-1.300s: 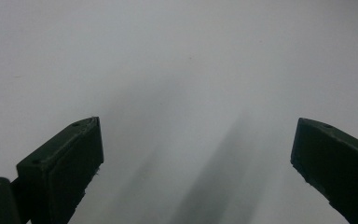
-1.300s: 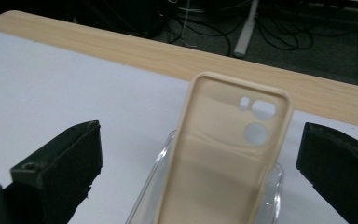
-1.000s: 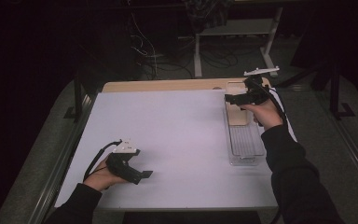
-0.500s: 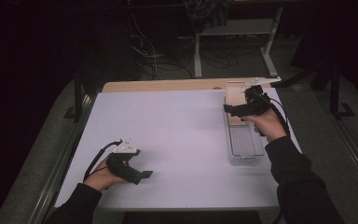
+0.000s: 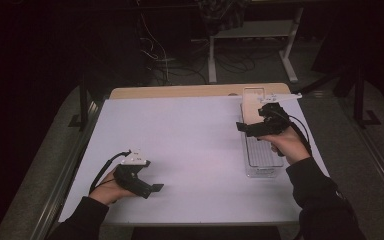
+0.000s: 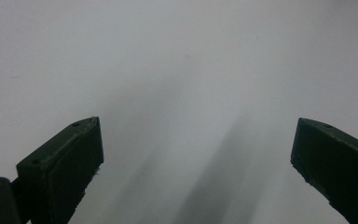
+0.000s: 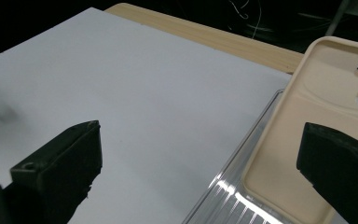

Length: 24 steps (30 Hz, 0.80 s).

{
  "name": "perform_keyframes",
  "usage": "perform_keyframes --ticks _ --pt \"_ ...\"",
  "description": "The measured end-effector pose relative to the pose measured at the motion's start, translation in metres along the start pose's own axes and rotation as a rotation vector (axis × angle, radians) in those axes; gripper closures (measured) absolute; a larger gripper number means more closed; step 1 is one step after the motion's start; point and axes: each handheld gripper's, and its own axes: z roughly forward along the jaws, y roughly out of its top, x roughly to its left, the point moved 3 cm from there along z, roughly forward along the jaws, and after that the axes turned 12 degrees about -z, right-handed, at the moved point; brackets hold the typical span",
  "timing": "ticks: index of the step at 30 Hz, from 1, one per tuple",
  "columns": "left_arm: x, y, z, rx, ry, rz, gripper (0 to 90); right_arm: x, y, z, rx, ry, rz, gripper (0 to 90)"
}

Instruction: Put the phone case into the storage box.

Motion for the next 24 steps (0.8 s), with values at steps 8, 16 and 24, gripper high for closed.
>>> perform_keyframes --ticks 8,16,24 --pt "0.003 0.001 -0.003 -0.014 -0.006 -0.005 1.9 0.013 -0.01 -0.009 -0.02 0.027 -0.018 0.0" --pt "0.004 0.003 -0.007 -0.029 -0.01 0.022 0.4 0.027 -0.022 -0.015 -0.019 0.053 -0.043 0.0" --pt "0.006 0.003 -0.01 -0.048 -0.007 0.012 0.0 0.039 -0.04 -0.018 -0.001 0.092 -0.049 0.0"
